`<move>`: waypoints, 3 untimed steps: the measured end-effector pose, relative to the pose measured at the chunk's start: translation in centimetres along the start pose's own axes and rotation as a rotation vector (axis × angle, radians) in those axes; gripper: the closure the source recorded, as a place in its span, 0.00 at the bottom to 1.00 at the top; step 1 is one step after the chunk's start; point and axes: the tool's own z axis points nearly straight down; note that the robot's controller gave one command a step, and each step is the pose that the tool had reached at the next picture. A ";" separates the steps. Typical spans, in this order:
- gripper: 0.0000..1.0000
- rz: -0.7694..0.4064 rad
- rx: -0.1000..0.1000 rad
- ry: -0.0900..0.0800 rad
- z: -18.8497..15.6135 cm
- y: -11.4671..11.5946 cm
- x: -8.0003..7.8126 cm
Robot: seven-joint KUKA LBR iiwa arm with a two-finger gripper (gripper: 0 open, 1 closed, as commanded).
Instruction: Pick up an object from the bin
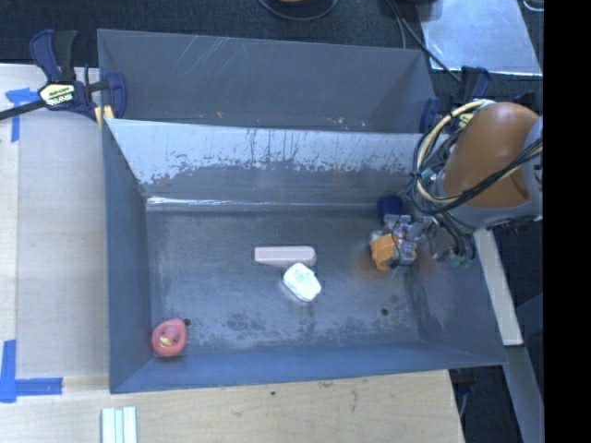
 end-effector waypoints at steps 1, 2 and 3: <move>1.00 0.000 0.001 0.000 -1.6 -0.1 0.0; 1.00 0.000 0.002 -0.006 -2.6 -0.1 -0.1; 1.00 0.000 0.002 -0.008 -3.0 -0.1 -0.2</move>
Offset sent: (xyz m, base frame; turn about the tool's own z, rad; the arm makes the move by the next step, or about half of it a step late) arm 0.0003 -0.0003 0.0348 0.0000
